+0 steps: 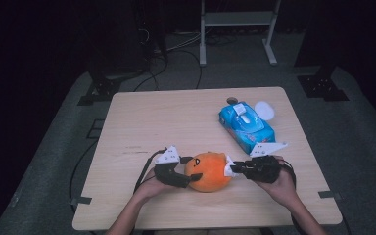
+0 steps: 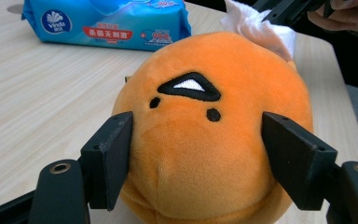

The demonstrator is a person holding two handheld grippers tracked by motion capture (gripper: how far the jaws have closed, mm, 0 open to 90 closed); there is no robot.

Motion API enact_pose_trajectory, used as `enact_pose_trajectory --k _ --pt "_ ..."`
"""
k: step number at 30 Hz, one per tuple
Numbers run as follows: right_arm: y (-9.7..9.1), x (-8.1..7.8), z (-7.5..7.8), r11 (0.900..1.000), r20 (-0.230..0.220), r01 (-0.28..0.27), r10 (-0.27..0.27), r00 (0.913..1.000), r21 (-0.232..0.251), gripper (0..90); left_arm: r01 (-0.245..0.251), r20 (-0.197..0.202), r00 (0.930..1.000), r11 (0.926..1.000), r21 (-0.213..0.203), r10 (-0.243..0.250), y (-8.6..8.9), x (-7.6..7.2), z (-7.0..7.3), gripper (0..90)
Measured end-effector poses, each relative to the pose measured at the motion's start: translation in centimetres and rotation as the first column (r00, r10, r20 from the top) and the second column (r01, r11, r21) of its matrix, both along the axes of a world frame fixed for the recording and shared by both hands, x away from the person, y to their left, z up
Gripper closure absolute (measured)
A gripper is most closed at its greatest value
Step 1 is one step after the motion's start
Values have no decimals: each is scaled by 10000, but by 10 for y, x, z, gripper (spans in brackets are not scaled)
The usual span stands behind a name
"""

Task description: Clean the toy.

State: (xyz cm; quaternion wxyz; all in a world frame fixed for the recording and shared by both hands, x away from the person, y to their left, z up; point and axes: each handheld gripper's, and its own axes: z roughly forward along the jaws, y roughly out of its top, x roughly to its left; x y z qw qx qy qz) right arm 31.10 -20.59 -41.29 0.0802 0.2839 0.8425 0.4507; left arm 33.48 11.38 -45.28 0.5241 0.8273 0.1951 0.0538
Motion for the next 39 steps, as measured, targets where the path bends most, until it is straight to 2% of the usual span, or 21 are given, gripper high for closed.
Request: enact_pose_trajectory --k 2,5,8,12,15,17,18,20,22,23,26,28,29,31,32,34,35,36,37,38,39 --pt "5 -3 3 9998 116 -163 161 9998 124 798 1 -32 10000 10000 -19 -1 -1 0 0 270" --pt "13 -5 3 9988 290 -454 459 9985 -176 798 125 177 9998 9998 149 -128 -2 -2 2 269" --pt "8 -2 -1 9991 7 -423 423 9991 -6 798 175 197 9996 9998 105 -177 -1 -2 1 270" --pt "1 0 -3 9999 -127 -86 85 9999 -70 799 194 260 9995 9998 82 -196 -4 -3 2 270" --pt "7 -2 3 9997 143 -233 232 9996 55 799 350 442 9984 9993 139 -356 -6 -5 2 270" --pt "17 -3 5 9991 302 -422 424 9986 -88 798 388 443 9982 9991 193 -396 -5 -5 3 266" --pt "19 -3 4 9986 347 -473 481 9982 -217 798 425 383 9983 9990 154 -431 -4 -5 3 253" --pt "18 -2 1 9984 202 -539 542 9983 -149 798 249 140 9996 9996 90 -251 -3 -2 5 183" --pt "14 -2 -1 9984 90 -541 543 9985 -182 797 -44 -314 9995 10000 43 46 -3 1 5 111" --pt "11 -3 -2 9983 -6 -555 555 9985 -186 797 -27 -455 9990 10000 -62 24 -4 1 3 117" --pt "10 -6 -1 9985 -19 -522 521 9986 -154 797 118 -101 9999 9998 155 -116 -10 -4 5 197" --pt "16 -9 6 9974 144 -684 681 9976 216 798 310 226 9993 9995 111 -312 -14 -8 9 232" --pt "21 -10 10 9960 285 -827 817 9962 343 797 424 461 9980 9988 260 -435 -18 -11 10 245" --pt "31 -12 15 9962 761 -870 868 9933 -6 796 510 873 9946 9967 627 -564 -23 -16 12 249" --pt "35 -12 15 9959 912 -870 887 9919 -229 794 504 920 9941 9959 755 -573 -22 -16 13 249" --pt "34 -10 11 9962 852 -838 857 9927 -255 795 527 758 9955 9968 605 -572 -18 -14 11 248" --pt "30 -9 8 9964 681 -840 848 9941 -142 795 377 635 9971 9980 514 -409 -17 -12 10 223" --pt "27 -8 7 9970 606 -755 764 9952 -159 796 178 462 9987 9987 469 -199 -17 -11 10 182" --pt "24 -8 6 9977 587 -663 672 9960 -170 797 -198 48 9998 9992 355 197 -18 -7 9 139" --pt "20 -7 5 9983 528 -549 558 9970 -174 797 -256 -230 9994 9995 199 260 -18 -5 8 105" --pt "17 -7 5 9989 492 -454 460 9977 -139 798 -215 -260 9994 9997 111 217 -18 -5 7 115"
